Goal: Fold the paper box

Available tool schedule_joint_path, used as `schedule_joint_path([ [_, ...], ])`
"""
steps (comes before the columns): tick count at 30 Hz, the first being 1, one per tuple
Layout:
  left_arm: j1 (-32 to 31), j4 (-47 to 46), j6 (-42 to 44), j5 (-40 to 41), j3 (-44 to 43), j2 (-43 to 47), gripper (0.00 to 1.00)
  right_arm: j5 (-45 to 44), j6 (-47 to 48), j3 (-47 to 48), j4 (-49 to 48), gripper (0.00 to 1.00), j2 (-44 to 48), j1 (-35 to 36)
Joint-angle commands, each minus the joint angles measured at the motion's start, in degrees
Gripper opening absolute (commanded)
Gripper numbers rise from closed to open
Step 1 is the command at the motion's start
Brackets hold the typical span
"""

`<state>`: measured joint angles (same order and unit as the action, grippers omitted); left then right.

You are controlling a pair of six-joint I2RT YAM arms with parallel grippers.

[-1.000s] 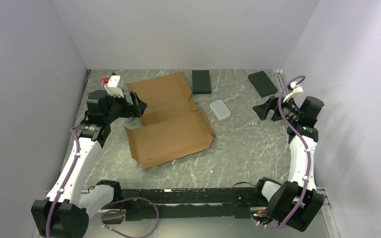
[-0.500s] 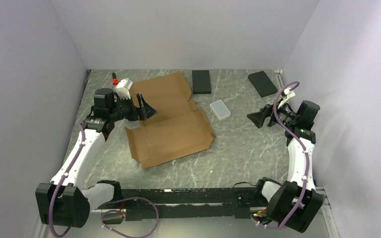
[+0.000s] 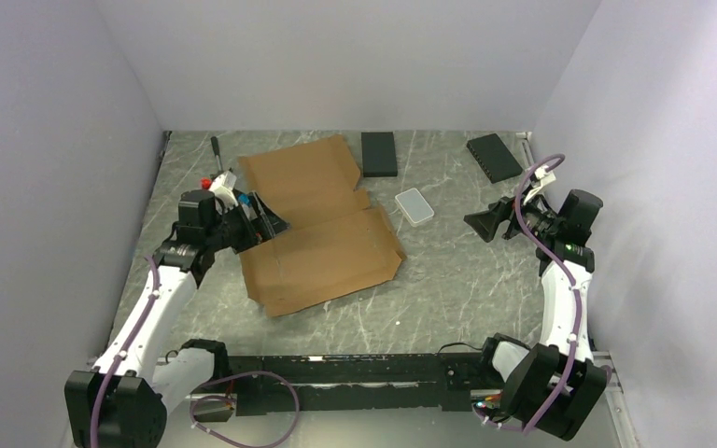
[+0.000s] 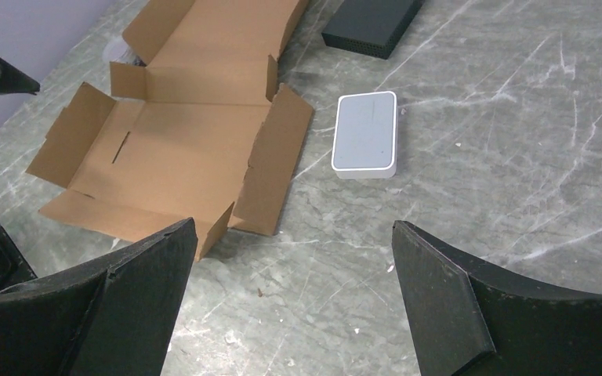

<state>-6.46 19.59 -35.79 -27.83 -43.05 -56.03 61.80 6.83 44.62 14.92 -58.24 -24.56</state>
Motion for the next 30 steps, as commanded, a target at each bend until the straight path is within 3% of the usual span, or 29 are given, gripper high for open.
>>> schedule_joint_path([
  [1, -0.13, 4.23, -1.01, 9.40, -0.11, 0.77, 0.99, 2.15, 0.25, 0.94, -1.49, 1.00, 1.69, 0.08],
  [6, -0.22, 9.13, 1.57, 13.93, -3.38, -1.85, 1.00, 3.70, -0.47, 0.07, -2.78, 1.00, 2.72, 0.05],
  [11, -0.22, 16.79, 11.45, 21.92, -14.43, -9.82, 1.00, 4.34, -0.89, 0.49, -2.60, 1.00, 1.92, 0.56],
  [19, 1.95, 11.14, 11.68, 12.40, -25.41, -28.82, 0.90, 4.29, -0.36, -0.19, -2.96, 1.00, 2.00, 0.85],
  [24, 2.85, 14.80, 11.49, 14.37, -34.57, -38.44, 0.80, 4.20, -0.21, -0.17, -2.90, 1.00, 0.99, 1.29],
  [30, 3.63, 11.21, 10.35, 18.22, -32.20, -41.06, 0.74, 3.70, 0.03, -0.45, -3.05, 1.00, 0.58, 2.02],
])
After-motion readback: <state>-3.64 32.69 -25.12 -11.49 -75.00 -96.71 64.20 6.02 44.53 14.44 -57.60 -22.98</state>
